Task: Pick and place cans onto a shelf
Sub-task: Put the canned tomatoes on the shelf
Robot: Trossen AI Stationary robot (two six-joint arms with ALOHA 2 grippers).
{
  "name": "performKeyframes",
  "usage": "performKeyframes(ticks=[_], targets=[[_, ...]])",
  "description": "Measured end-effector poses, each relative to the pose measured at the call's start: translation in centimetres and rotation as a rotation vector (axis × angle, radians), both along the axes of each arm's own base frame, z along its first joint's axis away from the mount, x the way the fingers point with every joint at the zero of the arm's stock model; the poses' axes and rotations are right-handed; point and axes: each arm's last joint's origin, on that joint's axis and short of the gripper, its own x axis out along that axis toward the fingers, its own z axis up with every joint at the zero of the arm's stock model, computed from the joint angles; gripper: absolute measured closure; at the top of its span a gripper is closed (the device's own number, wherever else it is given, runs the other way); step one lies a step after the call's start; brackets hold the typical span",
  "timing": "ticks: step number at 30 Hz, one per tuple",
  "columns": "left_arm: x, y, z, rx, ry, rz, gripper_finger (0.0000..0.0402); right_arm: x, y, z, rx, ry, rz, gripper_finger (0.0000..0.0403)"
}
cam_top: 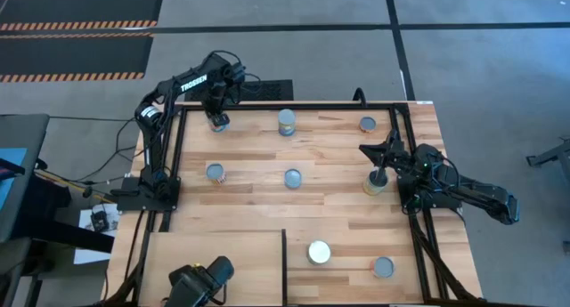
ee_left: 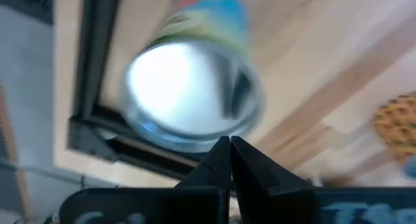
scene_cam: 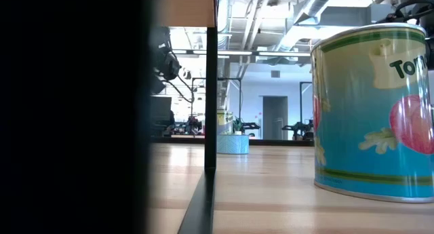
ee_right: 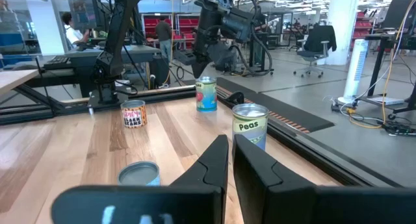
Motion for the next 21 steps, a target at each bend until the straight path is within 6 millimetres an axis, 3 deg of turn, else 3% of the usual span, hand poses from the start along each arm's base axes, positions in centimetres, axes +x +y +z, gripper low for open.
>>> performKeyframes(ticks=[5, 10, 13, 16, 21], targets=[[0.3, -1.8, 0.2, -0.032, -0.002, -0.076, 0.0401, 0.0, 0.0, 0.0, 0.0, 0.0, 0.0, 0.0354], [-1.0, -2.5, 4.2, 0.106, -0.105, -0.076, 0.0401, 0.0, 0.0, 0.0, 0.0, 0.0, 0.0, 0.0354], [-1.3, -2.6, 5.6, 0.185, -0.191, -0.084, 0.0394, 0.0, 0.0, 0.0, 0.0, 0.0, 0.0, 0.0354], [-1.4, -3.1, 4.8, 0.176, -0.214, -0.153, 0.0367, 0.0, 0.0, 0.0, 0.0, 0.0, 0.0, 0.0354], [-1.7, -3.2, 1.3, 0.188, -0.104, -0.246, 0.0293, 0.0, 0.0, 0.0, 0.0, 0.0, 0.0, 0.0354]])
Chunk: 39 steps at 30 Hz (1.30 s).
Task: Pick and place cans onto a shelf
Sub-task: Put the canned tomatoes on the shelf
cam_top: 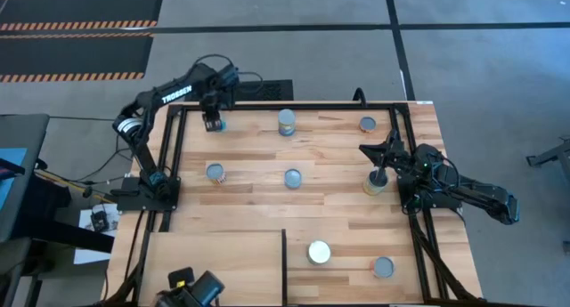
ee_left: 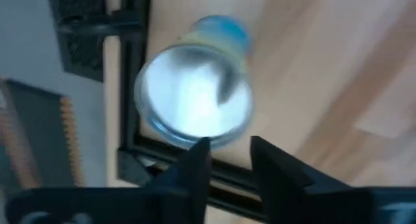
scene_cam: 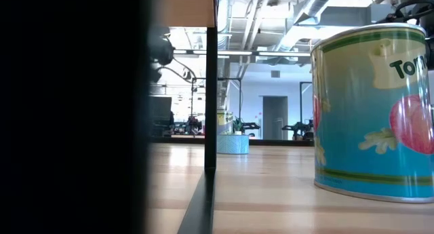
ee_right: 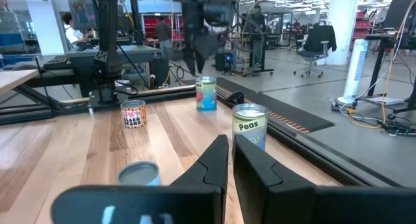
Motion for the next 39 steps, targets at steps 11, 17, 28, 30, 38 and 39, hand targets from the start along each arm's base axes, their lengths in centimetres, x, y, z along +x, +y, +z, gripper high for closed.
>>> performKeyframes(ticks=[11, 17, 28, 30, 38, 39], targets=[[-0.4, 1.5, -1.2, 0.06, -0.101, 0.03, 0.0244, 0.0, 0.0, 0.0, 0.0, -0.001, 0.0, 0.0354], [-0.5, 1.4, -1.4, 0.041, -0.084, 0.012, 0.0285, 0.0, 0.0, 0.0, 0.0, 0.0, 0.0, 0.0354], [-0.5, 0.7, -1.1, -0.041, -0.079, -0.02, 0.0281, 0.0, 0.0, 0.0, 0.0, -0.001, 0.0, 0.0354], [-0.4, 0.7, -1.1, -0.035, -0.079, -0.024, 0.0278, 0.0, 0.0, 0.0, 0.0, 0.0, 0.0, 0.0354], [-0.4, 0.1, -0.5, -0.036, -0.069, -0.05, 0.0278, 0.0, 0.0, 0.0, 0.0, -0.001, 0.0, 0.0354], [-0.6, -0.1, -0.2, -0.035, -0.072, -0.05, 0.0278, 0.0, 0.0, 0.0, 0.0, 0.0, 0.0, 0.0354]])
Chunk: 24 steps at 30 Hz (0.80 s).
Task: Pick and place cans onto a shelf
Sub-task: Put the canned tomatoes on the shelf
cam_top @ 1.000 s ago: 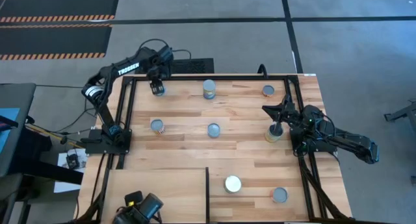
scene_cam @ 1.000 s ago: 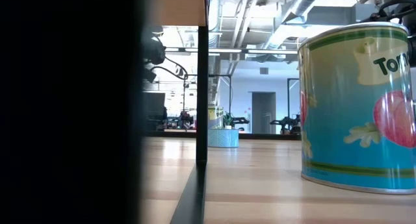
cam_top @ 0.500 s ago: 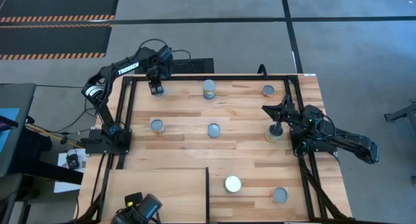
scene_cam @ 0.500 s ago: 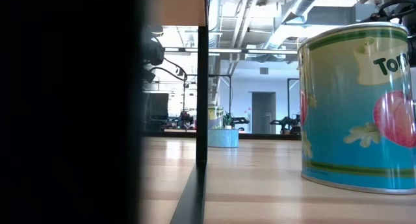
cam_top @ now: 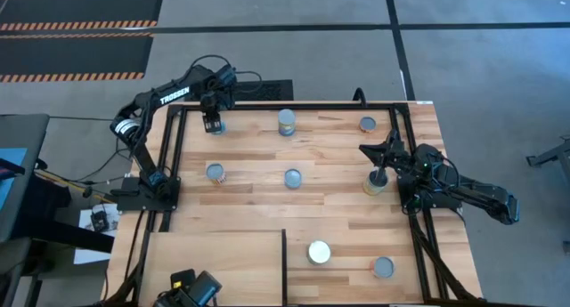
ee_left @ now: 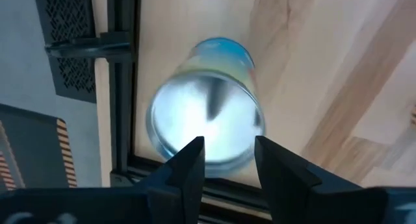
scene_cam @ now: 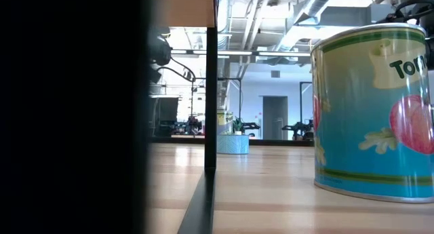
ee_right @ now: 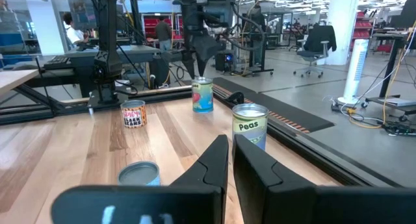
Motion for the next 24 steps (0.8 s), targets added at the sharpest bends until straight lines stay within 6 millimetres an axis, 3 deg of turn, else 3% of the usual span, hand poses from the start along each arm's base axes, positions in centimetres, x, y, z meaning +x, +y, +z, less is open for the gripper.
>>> performKeyframes(ticks=[5, 14, 24], targets=[[-0.5, -0.6, 1.3, 0.018, -0.035, 0.004, 0.0278, 0.0, 0.0, 0.0, 0.0, 0.0, 0.0, 0.0354], [-0.3, -1.2, -1.4, 0.014, -0.004, -0.035, 0.0278, 0.0, 0.0, 0.0, 0.0, 0.001, 0.0, 0.0354], [0.0, -0.9, -1.4, 0.081, -0.004, -0.035, 0.0283, 0.0, 0.0, 0.0, 0.0, 0.0, 0.001, 0.0354]])
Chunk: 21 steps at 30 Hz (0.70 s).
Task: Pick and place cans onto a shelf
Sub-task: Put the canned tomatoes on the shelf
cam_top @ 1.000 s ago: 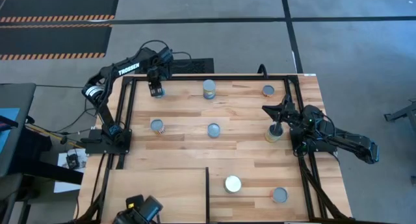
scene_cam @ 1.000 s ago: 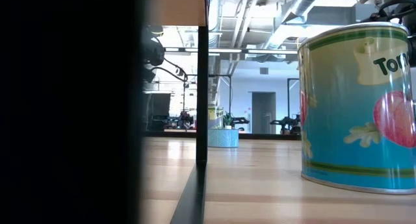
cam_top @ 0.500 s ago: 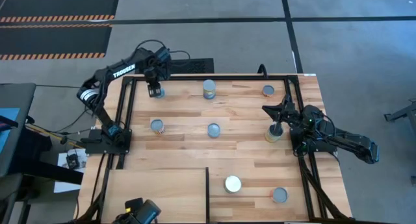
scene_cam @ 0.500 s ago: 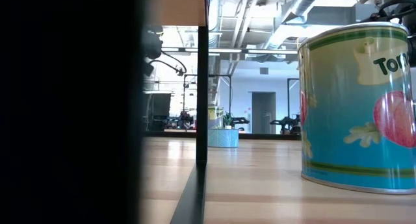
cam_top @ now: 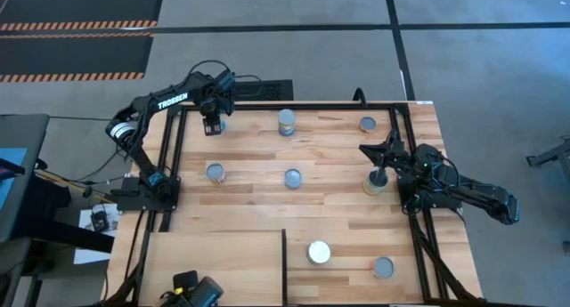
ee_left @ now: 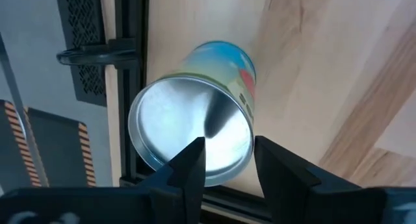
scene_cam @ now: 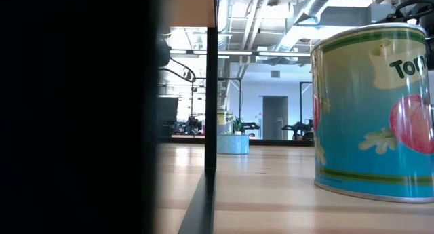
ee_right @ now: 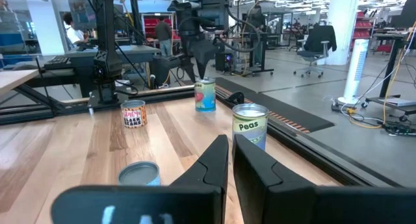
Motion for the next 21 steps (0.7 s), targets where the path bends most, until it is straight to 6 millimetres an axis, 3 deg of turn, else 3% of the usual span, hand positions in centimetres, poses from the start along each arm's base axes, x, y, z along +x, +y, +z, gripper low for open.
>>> performKeyframes(ticks=[4, 10, 21], targets=[[0.11, 0.11, 0.0, 0.011, -0.014, 0.005, 0.0313, 0.0, 0.0, 0.0, 0.0, 0.0, 0.0, 0.0354], [0.19, 0.33, 0.03, 0.035, -0.008, -0.027, 0.0391, 0.0, 0.0, -0.01, 0.0, 0.001, 0.0, 0.0354], [0.23, -0.06, 0.33, 0.005, 0.042, -0.118, 0.0401, 0.0, 0.0, -0.01, 0.0, 0.001, 0.0, 0.0354]])
